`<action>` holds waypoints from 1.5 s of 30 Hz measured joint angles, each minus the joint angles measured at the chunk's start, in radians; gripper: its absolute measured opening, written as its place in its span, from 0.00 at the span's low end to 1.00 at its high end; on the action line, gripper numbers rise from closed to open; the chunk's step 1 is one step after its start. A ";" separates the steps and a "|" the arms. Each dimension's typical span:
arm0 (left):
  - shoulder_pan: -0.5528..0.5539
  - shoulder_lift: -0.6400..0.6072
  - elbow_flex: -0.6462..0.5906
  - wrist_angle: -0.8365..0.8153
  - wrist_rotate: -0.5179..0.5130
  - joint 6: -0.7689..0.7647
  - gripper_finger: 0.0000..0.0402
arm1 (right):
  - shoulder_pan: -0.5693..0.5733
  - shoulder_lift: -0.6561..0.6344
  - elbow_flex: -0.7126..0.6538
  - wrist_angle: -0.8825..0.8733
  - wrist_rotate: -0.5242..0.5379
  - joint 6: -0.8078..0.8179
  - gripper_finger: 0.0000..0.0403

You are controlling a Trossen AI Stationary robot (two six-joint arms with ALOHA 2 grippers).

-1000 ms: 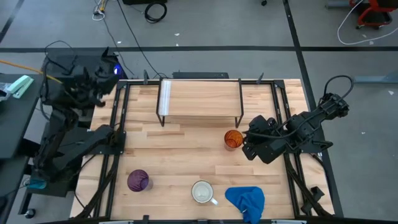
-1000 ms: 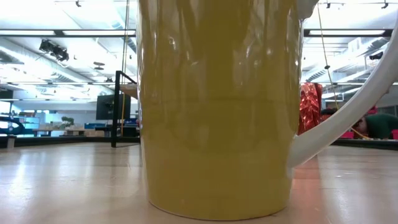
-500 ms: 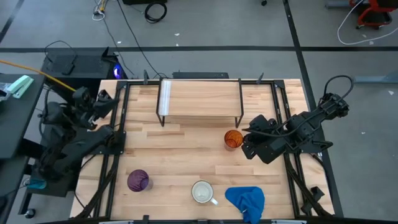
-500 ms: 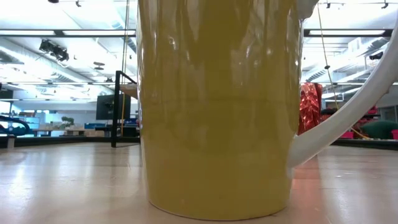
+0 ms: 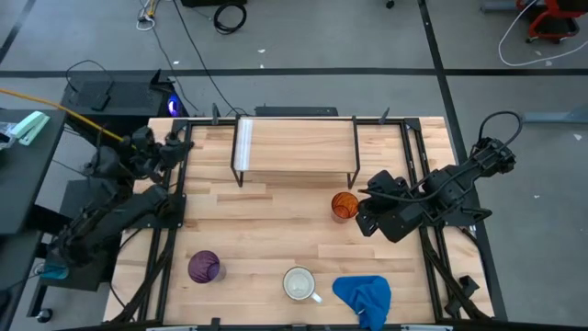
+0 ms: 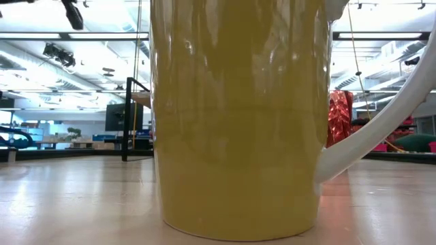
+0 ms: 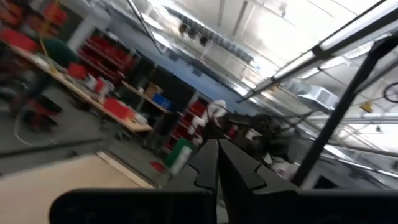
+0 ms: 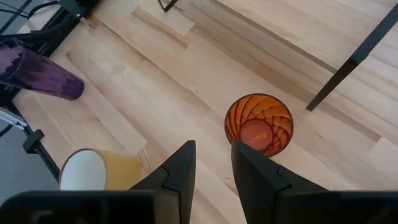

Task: Stack small to large cups/mugs on shelf
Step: Prepare the purple glass

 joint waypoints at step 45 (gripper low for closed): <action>-1.287 0.731 0.660 -1.378 -0.450 -0.710 0.03 | 0.000 0.000 0.000 -0.002 0.015 -0.173 0.27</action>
